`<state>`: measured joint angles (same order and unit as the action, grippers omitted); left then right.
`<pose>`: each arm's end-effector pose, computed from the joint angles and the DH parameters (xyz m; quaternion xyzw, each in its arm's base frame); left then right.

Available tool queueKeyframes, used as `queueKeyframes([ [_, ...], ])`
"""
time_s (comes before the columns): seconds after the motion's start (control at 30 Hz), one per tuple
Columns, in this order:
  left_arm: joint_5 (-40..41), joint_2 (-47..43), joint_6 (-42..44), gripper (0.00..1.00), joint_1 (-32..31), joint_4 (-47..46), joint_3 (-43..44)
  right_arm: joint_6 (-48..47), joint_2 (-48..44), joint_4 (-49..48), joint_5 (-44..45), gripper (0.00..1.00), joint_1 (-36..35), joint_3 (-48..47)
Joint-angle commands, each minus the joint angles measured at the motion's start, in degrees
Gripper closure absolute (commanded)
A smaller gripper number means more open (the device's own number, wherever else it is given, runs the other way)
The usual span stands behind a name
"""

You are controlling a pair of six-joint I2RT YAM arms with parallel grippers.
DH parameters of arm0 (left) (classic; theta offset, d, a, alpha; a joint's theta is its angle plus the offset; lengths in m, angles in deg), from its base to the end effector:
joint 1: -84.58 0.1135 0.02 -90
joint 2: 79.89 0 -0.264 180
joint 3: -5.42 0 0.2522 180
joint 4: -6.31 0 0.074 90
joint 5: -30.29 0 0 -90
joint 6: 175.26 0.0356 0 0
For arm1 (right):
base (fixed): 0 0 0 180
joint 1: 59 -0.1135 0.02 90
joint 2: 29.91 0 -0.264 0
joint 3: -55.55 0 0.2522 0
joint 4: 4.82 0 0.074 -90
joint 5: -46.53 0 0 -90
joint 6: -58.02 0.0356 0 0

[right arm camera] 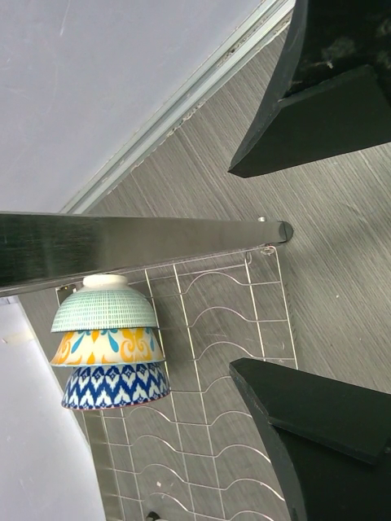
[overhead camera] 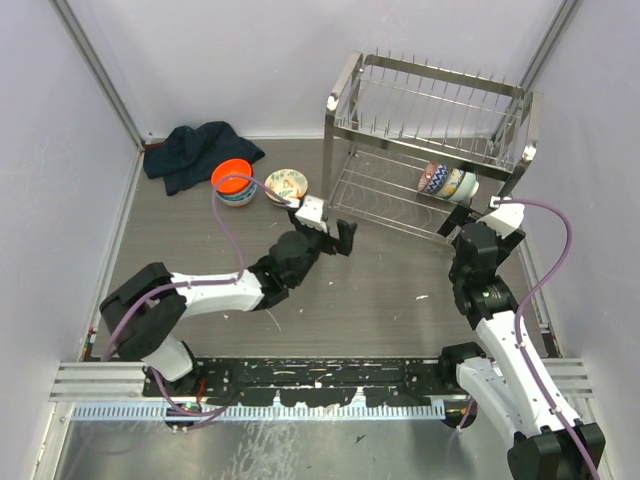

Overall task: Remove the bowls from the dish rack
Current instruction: Adjust the dish rack at the center of the board.

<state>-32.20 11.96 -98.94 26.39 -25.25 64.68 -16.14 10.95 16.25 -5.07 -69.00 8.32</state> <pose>0.1967 -0.2858 0.2396 0.1082 0.7045 -0.2621 0.6506 0.1708 0.0077 0.2883 0.2387 0.7365 -0.1248 0.6205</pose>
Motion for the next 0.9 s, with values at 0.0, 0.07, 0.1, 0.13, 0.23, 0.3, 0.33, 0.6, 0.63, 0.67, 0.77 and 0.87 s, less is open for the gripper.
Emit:
queueKeyframes([
  [0.0, -4.0, -2.8, 2.2, 0.02, 6.7, 0.9, -1.5, 0.7, -0.6, -2.7, -0.3, 0.0, 0.1, -2.2],
  [0.07, -6.8, -2.8, 2.2, 0.02, 9.3, 1.0, -1.4, 0.8, -0.5, -3.0, -0.8, 0.0, 0.1, -2.2],
  [0.1, -8.0, -2.7, 2.0, 0.02, 10.4, 1.0, -1.3, 0.7, -0.3, -3.0, -0.5, 0.0, 0.1, -2.2],
  [0.13, -9.3, -2.4, 1.8, 0.02, 11.4, 0.9, -1.0, 0.7, -0.2, -2.9, 0.0, 0.0, 0.1, -2.1],
  [0.23, -11.7, -1.1, 1.4, 0.02, 13.5, 0.5, -0.1, 0.4, 0.1, -2.7, 1.3, 0.0, 0.2, -2.2],
  [0.3, -12.3, -0.2, 1.2, 0.02, 14.2, -0.3, 0.4, 0.4, -0.6, -2.2, 1.8, 0.0, 0.1, -2.2],
  [0.33, -12.7, 0.4, 1.0, 0.02, 14.5, -0.9, 0.6, 0.5, -0.9, -2.1, 2.0, 0.0, 0.1, -2.1],
  [0.6, -18.1, 5.2, -1.6, 0.02, 17.7, -2.9, 4.0, 0.4, 0.3, -2.1, 2.4, 0.0, 0.2, -2.4],
  [0.63, -18.6, 5.6, -1.8, 0.02, 18.2, -3.1, 4.4, 0.4, 0.5, -2.0, 2.4, 0.0, 0.2, -2.5],
  [0.67, -18.8, 6.0, -1.8, 0.02, 18.5, -3.1, 4.9, 0.4, 0.6, -2.0, 2.4, 0.0, 0.2, -2.5],
  [0.77, -19.6, 7.4, -1.8, 0.02, 19.2, -3.3, 6.5, 0.4, 0.8, -2.4, 2.8, 0.0, 0.2, -2.4],
  [0.87, -21.6, 9.7, -1.7, 0.02, 19.5, -5.0, 8.2, 0.3, 1.8, -2.6, 3.6, 0.0, 0.3, -2.5],
])
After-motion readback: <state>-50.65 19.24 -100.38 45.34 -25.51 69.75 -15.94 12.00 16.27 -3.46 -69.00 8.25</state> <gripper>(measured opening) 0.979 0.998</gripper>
